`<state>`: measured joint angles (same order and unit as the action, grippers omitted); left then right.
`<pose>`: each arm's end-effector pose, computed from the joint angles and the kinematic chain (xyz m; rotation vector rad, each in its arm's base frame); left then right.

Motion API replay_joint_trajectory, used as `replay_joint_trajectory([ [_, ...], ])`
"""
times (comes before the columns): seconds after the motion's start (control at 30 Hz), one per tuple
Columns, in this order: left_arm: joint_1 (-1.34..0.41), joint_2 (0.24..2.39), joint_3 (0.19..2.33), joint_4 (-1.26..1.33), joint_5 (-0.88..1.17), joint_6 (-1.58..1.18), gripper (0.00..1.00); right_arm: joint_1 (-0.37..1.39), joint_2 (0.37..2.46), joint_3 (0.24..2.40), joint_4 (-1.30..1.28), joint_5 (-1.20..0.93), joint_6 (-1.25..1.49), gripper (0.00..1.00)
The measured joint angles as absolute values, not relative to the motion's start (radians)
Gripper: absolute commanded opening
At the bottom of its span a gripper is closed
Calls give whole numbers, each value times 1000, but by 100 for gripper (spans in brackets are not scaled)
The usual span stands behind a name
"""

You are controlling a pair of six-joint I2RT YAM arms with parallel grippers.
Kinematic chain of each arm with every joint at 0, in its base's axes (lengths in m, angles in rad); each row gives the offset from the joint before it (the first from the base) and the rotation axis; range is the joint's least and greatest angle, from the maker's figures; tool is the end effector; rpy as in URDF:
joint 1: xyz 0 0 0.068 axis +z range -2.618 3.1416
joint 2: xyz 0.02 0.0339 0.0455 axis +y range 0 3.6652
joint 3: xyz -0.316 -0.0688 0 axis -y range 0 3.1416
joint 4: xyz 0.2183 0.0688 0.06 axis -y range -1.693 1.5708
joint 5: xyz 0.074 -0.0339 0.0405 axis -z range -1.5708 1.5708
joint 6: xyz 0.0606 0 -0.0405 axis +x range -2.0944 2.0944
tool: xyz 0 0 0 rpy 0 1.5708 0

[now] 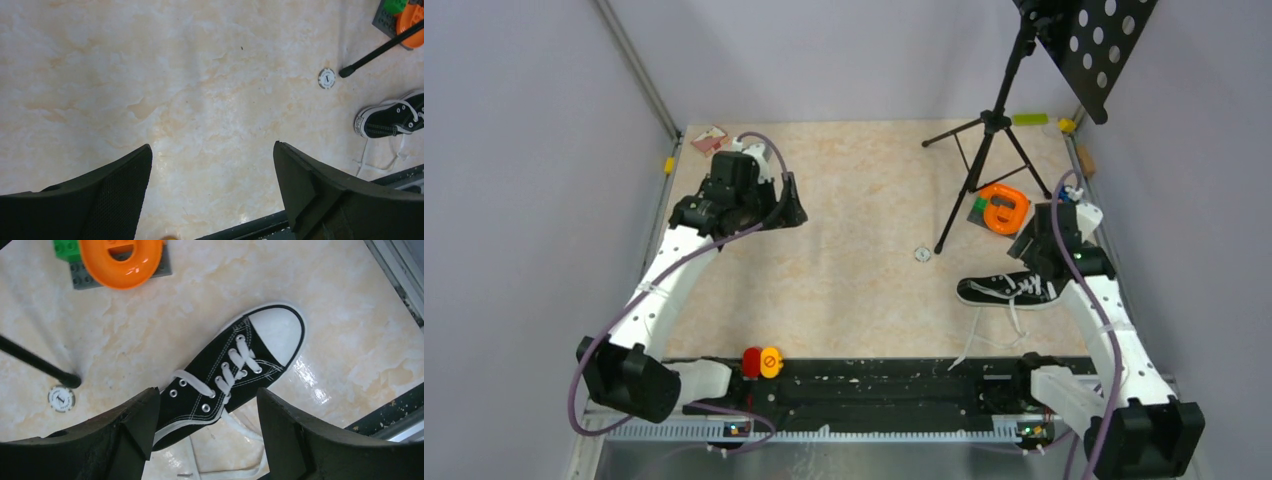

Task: Tie the shoes
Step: Cross the shoelace with the shoelace.

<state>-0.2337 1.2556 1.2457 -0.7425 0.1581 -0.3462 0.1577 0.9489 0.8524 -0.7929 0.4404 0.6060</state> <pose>0.2299 -0.0645 0.3803 -0.0517 2.3592 -0.4714 0.1424 -0.0035 0.3090 0.7040 2.2492 -0.1776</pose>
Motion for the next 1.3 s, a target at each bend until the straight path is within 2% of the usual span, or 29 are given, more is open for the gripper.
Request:
replay_joint_trajectory([
  [0.13,-335,1255,1234,-720,133,-355,93,14,951,823,-802,325,616,72],
  [0.37,-379,1254,1164,-643,136,-411,92,-12,950,722,-778,160,737,72],
  [0.63,-382,1245,1106,-622,136,-437,92,-20,950,611,-730,130,817,75],
  [1.0,-382,1211,1054,-585,137,-473,92,-120,1088,609,-597,67,786,62],
  [1.3,-382,1211,1031,-572,175,-472,92,-123,1132,587,-516,22,788,61],
])
